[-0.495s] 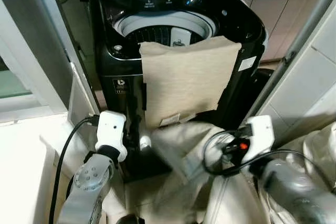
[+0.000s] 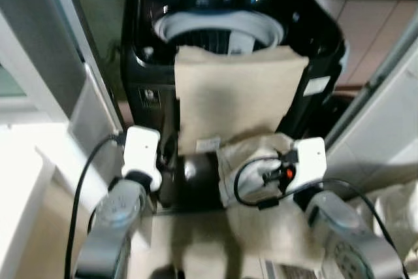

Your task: Clothes washing

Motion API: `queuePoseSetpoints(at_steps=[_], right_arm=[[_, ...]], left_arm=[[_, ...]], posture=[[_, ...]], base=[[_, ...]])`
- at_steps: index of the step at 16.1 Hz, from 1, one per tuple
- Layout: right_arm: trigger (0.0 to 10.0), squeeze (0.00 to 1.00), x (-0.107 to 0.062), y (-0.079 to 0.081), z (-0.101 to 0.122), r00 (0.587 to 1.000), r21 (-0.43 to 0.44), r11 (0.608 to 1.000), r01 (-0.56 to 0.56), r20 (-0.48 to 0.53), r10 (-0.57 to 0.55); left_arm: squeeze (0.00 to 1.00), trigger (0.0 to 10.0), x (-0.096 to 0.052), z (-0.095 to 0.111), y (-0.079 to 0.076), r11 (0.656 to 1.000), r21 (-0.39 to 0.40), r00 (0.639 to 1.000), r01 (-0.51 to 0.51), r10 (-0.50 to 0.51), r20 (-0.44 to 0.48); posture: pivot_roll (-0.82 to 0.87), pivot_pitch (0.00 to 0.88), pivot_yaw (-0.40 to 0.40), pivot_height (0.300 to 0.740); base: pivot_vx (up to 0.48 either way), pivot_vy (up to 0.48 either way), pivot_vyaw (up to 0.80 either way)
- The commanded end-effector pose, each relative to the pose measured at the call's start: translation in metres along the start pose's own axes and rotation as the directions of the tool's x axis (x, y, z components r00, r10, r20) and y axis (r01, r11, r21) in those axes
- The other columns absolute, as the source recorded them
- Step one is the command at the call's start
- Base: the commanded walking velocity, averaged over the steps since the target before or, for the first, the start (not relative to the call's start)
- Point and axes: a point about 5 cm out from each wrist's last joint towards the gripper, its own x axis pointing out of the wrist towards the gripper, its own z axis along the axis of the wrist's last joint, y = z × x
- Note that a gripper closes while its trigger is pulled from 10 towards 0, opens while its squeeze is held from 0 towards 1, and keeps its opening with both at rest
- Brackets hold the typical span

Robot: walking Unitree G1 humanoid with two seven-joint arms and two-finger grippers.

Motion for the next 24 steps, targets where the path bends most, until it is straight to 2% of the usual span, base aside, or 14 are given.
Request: queuePoseSetpoints(at_steps=[1, 3, 5, 6, 7, 8, 9, 11, 13, 15, 18, 22, 23, 24], right_arm=[[10.0, 0.00, -0.002, 0.012, 0.022, 0.993, -0.003, 0.997, -0.072, 0.099, 0.072], [10.0, 0.00, -0.008, 0.017, 0.034, 0.982, 0.019, 0.993, -0.118, 0.148, 0.113], [10.0, 0.00, -0.010, 0.010, 0.049, 0.973, 0.065, 0.995, -0.070, 0.224, 0.054], [10.0, 0.00, -0.009, 0.010, 0.063, 0.956, 0.099, 0.991, -0.085, 0.288, 0.053], [10.0, 0.00, -0.010, 0.014, 0.086, 0.919, 0.159, 0.978, -0.132, 0.388, 0.060], [10.0, 0.00, -0.012, 0.019, 0.111, 0.866, 0.186, 0.960, -0.209, 0.491, 0.093], [10.0, 0.00, -0.014, 0.020, 0.135, 0.821, 0.180, 0.953, -0.243, 0.562, 0.103], [10.0, 0.00, -0.011, 0.017, 0.156, 0.789, 0.169, 0.960, -0.225, 0.610, 0.078], [10.0, 0.00, -0.006, 0.018, 0.177, 0.768, 0.110, 0.974, -0.197, 0.634, 0.083], [10.0, 0.00, -0.007, 0.023, 0.191, 0.758, 0.084, 0.973, -0.214, 0.642, 0.112], [10.0, 0.00, -0.004, 0.027, 0.213, 0.722, 0.069, 0.969, -0.237, 0.680, 0.128], [10.0, 0.00, 0.013, 0.029, 0.247, 0.676, 0.039, 0.966, -0.255, 0.722, 0.149], [10.0, 0.00, 0.025, 0.035, 0.269, 0.643, 0.006, 0.961, -0.276, 0.745, 0.180], [10.0, 0.00, 0.029, 0.037, 0.275, 0.635, -0.001, 0.959, -0.282, 0.750, 0.188]], left_arm=[[0.00, 10.0, -0.001, 0.005, 0.005, 0.999, 0.022, 1.000, -0.024, 0.024, 0.014], [0.00, 10.0, 0.001, 0.015, 0.008, 1.000, 0.014, 0.999, -0.020, 0.019, 0.051], [0.00, 10.0, 0.001, 0.023, 0.008, 1.000, 0.011, 0.997, 0.008, -0.008, 0.071], [0.00, 10.0, 0.001, 0.026, 0.006, 0.999, 0.025, 0.997, 0.027, -0.029, 0.069], [0.00, 10.0, 0.001, 0.032, 0.003, 0.998, 0.033, 0.994, 0.060, -0.063, 0.093], [0.00, 10.0, 0.001, 0.037, 0.000, 0.996, 0.028, 0.991, 0.084, -0.086, 0.106], [0.00, 10.0, 0.001, 0.040, -0.003, 0.993, 0.022, 0.986, 0.112, -0.114, 0.120], [0.00, 10.0, 0.001, 0.037, -0.004, 0.992, 0.028, 0.987, 0.120, -0.122, 0.108], [0.00, 10.0, 0.000, 0.030, -0.005, 0.993, 0.006, 0.990, 0.115, -0.115, 0.085], [0.00, 10.0, -0.005, 0.017, -0.006, 0.993, -0.001, 0.992, 0.122, -0.122, 0.037], [0.00, 10.0, -0.010, -0.004, -0.010, 0.989, 0.026, 0.989, 0.148, -0.148, -0.031], [0.00, 10.0, -0.014, -0.016, -0.014, 0.985, 0.043, 0.984, 0.168, -0.164, -0.068], [0.00, 10.0, -0.013, -0.017, -0.014, 0.985, 0.045, 0.984, 0.167, -0.163, -0.069], [0.00, 10.0, -0.013, -0.018, -0.014, 0.985, 0.047, 0.984, 0.166, -0.162, -0.069]], posture=[[0.01, 0.070, 0.010, 0.740], [0.00, 0.071, 0.015, 0.740], [0.00, 0.073, 0.014, 0.740], [0.00, 0.076, 0.014, 0.740], [0.00, 0.076, 0.014, 0.740], [0.00, 0.077, 0.015, 0.740], [0.00, 0.078, 0.015, 0.740], [0.00, 0.076, 0.015, 0.740], [0.00, 0.071, 0.012, 0.740], [0.00, 0.064, 0.011, 0.740], [0.00, 0.057, 0.010, 0.740], [0.00, 0.045, 0.008, 0.740], [0.00, 0.043, 0.001, 0.740], [0.00, 0.043, 0.001, 0.740]], base=[[0.000, 0.000, 0.00], [0.000, 0.000, 0.00], [0.000, 0.000, 0.00], [0.000, 0.000, 0.00], [0.000, 0.000, 0.00], [0.000, 0.000, 0.00], [0.000, 0.000, 0.00], [0.278, 0.000, 0.00], [0.371, 0.000, 0.00], [0.369, 0.000, 0.00], [0.369, 0.000, 0.00], [0.347, 0.000, 0.00], [0.330, 0.000, 0.00], [0.330, 0.000, 0.00]])
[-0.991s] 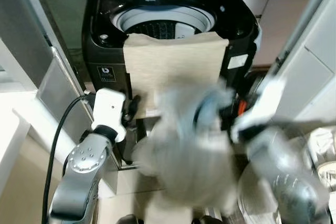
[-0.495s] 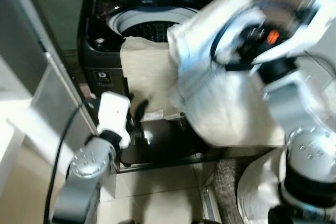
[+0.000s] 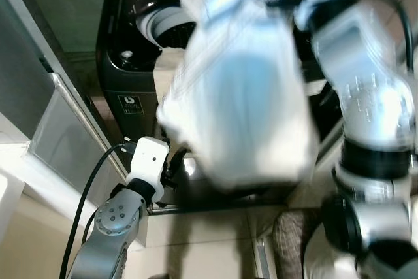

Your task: Clothes washing

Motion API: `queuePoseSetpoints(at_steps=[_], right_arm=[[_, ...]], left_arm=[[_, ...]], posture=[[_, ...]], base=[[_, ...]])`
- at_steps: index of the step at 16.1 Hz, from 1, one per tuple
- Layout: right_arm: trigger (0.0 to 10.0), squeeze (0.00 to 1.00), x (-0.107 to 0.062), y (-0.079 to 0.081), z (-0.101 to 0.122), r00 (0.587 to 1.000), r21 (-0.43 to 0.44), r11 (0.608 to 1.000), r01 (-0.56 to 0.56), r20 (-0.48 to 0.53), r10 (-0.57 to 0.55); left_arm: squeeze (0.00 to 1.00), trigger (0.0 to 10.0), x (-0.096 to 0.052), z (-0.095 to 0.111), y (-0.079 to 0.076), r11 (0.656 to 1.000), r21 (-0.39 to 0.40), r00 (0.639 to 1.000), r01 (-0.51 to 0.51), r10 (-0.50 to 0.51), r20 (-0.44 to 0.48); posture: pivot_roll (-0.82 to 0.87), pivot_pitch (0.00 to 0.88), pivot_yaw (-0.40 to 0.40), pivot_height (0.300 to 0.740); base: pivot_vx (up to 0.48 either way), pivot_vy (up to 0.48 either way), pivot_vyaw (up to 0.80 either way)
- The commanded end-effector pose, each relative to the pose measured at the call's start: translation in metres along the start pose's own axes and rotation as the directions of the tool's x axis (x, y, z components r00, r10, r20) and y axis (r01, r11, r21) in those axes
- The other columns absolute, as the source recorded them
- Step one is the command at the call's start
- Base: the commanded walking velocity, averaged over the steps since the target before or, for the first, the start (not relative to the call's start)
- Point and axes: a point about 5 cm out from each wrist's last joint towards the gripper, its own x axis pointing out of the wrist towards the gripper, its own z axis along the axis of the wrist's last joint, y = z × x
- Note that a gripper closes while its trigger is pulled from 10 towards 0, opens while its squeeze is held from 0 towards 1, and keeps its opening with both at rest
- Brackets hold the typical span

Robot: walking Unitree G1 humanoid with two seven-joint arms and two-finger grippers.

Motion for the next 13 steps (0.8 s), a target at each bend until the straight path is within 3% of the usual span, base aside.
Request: queuePoseSetpoints(at_steps=[1, 4, 6, 8, 10, 13], right_arm=[[10.0, 0.00, 0.016, 0.006, 0.015, 0.995, -0.028, 0.999, -0.045, 0.084, 0.047], [10.0, 0.00, 0.064, 0.011, 0.029, 0.986, -0.067, 0.994, -0.088, 0.138, 0.097], [10.0, 0.00, 0.079, 0.015, 0.048, 0.969, -0.051, 0.993, -0.107, 0.220, 0.116], [10.0, 0.00, 0.087, 0.018, 0.066, 0.951, -0.045, 0.994, -0.102, 0.290, 0.110], [10.0, 0.00, 0.094, 0.016, 0.071, 0.942, -0.060, 0.993, -0.097, 0.317, 0.111], [10.0, 0.00, 0.095, 0.006, 0.053, 0.958, -0.097, 0.994, -0.055, 0.274, 0.080]], left_arm=[[0.00, 10.0, -0.001, -0.004, -0.001, 1.000, 0.016, 1.000, 0.008, -0.007, -0.012], [0.00, 10.0, -0.003, -0.004, -0.002, 1.000, 0.012, 1.000, 0.000, 0.001, -0.008], [0.00, 10.0, -0.005, -0.004, -0.002, 1.000, 0.011, 1.000, -0.006, 0.006, -0.007], [0.00, 10.0, -0.006, -0.004, -0.001, 1.000, 0.010, 1.000, -0.014, 0.014, -0.005], [0.00, 10.0, -0.007, -0.004, 0.000, 1.000, 0.013, 1.000, -0.017, 0.017, -0.004], [0.00, 10.0, -0.007, -0.003, 0.002, 1.000, 0.015, 1.000, -0.020, 0.020, -0.001]], posture=[[0.01, 0.040, -0.007, 0.740], [0.02, 0.043, -0.019, 0.740], [0.03, 0.044, -0.027, 0.740], [0.04, 0.044, -0.029, 0.740], [0.04, 0.045, -0.027, 0.740], [0.05, 0.047, -0.026, 0.740]], base=[[0.322, 0.000, 0.00], [0.321, 0.000, 0.00], [0.322, 0.000, 0.00], [0.321, 0.000, 0.00], [0.321, 0.000, 0.00], [0.321, 0.000, 0.00]])
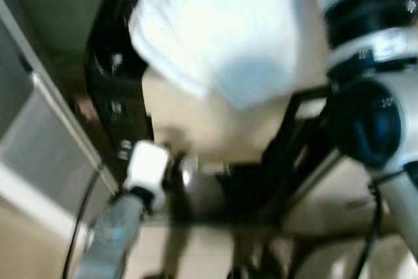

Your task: Clothes washing

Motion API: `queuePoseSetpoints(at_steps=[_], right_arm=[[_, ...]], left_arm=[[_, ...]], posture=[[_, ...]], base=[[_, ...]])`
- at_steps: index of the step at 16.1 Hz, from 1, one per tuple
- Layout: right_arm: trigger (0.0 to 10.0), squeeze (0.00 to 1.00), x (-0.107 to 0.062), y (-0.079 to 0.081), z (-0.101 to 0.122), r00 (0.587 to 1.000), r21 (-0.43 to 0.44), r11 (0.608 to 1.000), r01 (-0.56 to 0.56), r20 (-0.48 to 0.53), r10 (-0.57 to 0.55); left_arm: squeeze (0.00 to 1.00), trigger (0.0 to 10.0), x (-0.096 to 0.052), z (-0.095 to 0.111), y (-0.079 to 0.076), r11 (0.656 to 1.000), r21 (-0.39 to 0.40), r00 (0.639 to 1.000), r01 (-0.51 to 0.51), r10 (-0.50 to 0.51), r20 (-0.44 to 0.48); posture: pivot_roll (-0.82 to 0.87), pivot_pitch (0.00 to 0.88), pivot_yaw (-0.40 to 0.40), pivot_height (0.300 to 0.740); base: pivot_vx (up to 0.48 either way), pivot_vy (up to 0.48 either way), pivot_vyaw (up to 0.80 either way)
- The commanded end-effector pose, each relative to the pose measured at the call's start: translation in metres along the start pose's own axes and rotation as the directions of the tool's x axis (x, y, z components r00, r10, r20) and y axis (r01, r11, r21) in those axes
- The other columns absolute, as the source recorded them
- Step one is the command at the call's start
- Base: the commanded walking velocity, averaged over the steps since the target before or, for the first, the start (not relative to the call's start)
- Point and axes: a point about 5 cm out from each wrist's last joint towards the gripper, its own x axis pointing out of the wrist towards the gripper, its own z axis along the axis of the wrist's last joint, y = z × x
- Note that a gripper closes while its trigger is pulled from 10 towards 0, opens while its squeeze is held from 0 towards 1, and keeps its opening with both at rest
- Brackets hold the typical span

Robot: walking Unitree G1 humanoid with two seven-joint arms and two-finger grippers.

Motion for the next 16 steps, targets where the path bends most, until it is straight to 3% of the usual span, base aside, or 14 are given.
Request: queuePoseSetpoints(at_steps=[1, 5, 6, 8, 9, 10, 11, 16], right_arm=[[10.0, 0.00, 0.003, 0.011, 0.001, 0.999, -0.035, 0.999, -0.038, 0.032, 0.039], [10.0, 0.00, -0.017, -0.009, -0.044, 0.989, -0.054, 0.998, 0.032, -0.144, -0.040], [10.0, 0.00, -0.028, -0.014, -0.066, 0.959, -0.085, 0.995, 0.046, -0.276, -0.068], [10.0, 0.00, -0.058, -0.023, -0.110, 0.855, -0.191, 0.981, 0.026, -0.504, -0.120], [10.0, 0.00, -0.064, -0.026, -0.118, 0.832, -0.209, 0.978, 0.024, -0.538, -0.136], [10.0, 0.40, -0.088, -0.031, -0.142, 0.746, -0.206, 0.978, 0.010, -0.650, -0.145], [10.0, 1.00, -0.096, -0.032, -0.149, 0.717, -0.188, 0.982, 0.017, -0.682, -0.143], [10.0, 1.00, -0.096, -0.032, -0.149, 0.717, -0.188, 0.982, 0.017, -0.682, -0.143]], left_arm=[[0.00, 10.0, -0.003, 0.001, 0.007, 1.000, 0.017, 1.000, -0.021, 0.021, -0.004], [0.00, 10.0, -0.005, 0.000, 0.009, 1.000, 0.019, 1.000, -0.025, 0.025, -0.011], [0.00, 10.0, -0.006, -0.001, 0.008, 1.000, 0.008, 1.000, -0.012, 0.013, -0.023], [0.00, 10.0, -0.008, -0.005, 0.006, 1.000, 0.018, 0.999, -0.003, 0.003, -0.035], [0.00, 10.0, -0.008, -0.005, 0.006, 1.000, 0.020, 0.999, -0.001, 0.002, -0.036], [0.00, 10.0, -0.008, -0.005, 0.005, 1.000, 0.020, 0.999, 0.001, 0.000, -0.039], [0.00, 10.0, -0.008, -0.005, 0.005, 1.000, 0.019, 0.999, 0.002, -0.001, -0.039], [0.00, 10.0, -0.008, -0.005, 0.005, 1.000, 0.019, 0.999, 0.002, -0.001, -0.039]], posture=[[0.05, 0.051, -0.024, 0.740], [0.05, 0.055, -0.022, 0.740], [0.05, 0.056, -0.021, 0.740], [0.05, 0.058, -0.022, 0.740], [0.05, 0.058, -0.022, 0.740], [0.05, 0.060, -0.023, 0.740], [0.05, 0.060, -0.023, 0.740], [0.05, 0.060, -0.023, 0.740]], base=[[0.319, 0.000, 0.00], [0.232, 0.000, 0.00], [0.000, 0.000, 0.00], [0.000, 0.000, 0.00], [0.000, 0.000, 0.00], [0.000, 0.000, 0.00], [0.000, 0.000, 0.00], [0.000, 0.000, 0.00]])
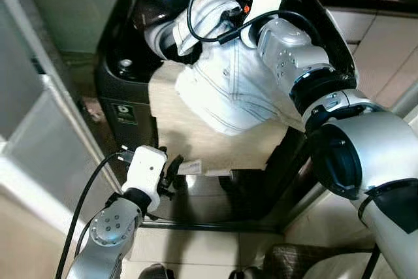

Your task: Clothes washing

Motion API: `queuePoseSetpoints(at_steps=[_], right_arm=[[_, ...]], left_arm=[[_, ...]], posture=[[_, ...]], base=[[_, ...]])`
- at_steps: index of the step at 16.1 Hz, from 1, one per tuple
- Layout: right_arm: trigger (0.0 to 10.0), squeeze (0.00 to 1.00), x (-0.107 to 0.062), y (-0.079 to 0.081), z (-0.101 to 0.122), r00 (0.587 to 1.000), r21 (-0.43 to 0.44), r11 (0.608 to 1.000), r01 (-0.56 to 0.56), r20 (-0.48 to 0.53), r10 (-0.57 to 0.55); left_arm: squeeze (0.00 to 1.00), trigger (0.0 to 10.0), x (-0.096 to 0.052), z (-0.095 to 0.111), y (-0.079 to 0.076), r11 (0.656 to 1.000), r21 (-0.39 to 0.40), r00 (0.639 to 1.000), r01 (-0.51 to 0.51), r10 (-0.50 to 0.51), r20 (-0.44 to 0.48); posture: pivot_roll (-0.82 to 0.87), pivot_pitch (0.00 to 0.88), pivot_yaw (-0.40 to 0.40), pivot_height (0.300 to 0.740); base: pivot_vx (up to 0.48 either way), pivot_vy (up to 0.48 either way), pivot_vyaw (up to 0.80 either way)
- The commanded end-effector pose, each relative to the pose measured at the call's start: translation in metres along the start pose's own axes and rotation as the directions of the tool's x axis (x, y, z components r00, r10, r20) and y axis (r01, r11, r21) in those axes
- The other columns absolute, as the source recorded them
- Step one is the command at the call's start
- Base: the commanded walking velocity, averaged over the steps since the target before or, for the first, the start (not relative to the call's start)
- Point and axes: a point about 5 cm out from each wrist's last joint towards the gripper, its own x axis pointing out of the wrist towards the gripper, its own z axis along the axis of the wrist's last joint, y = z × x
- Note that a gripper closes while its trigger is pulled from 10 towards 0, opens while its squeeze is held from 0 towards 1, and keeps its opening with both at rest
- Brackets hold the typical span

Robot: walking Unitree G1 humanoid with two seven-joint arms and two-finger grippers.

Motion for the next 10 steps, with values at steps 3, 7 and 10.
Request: queuePoseSetpoints(at_steps=[3, 7, 10], right_arm=[[10.0, 1.00, -0.0001, -0.0005, 0.0005, 1.000, -0.003, 1.000, -0.007, -0.011, 0.007], [10.0, 1.00, -0.0001, -0.0005, 0.0005, 1.000, -0.003, 1.000, -0.007, -0.011, 0.007], [10.0, 1.00, -0.0001, -0.0005, 0.0005, 1.000, -0.003, 1.000, -0.007, -0.011, 0.007]], left_arm=[[0.00, 10.0, -0.0011, 0.0003, 0.0003, 1.000, 0.000, 1.000, 0.002, -0.002, -0.003], [0.00, 10.0, -0.0011, 0.0003, 0.0003, 1.000, 0.000, 1.000, 0.002, -0.002, -0.003], [0.00, 10.0, -0.0011, 0.0003, 0.0003, 1.000, 0.000, 1.000, 0.002, -0.002, -0.003]], posture=[[0.05, 0.060, -0.023, 0.740], [0.05, 0.060, -0.023, 0.740], [0.05, 0.060, -0.023, 0.740]], base=[[0.000, 0.000, 0.00], [0.000, 0.000, 0.00], [0.000, 0.000, 0.00]])
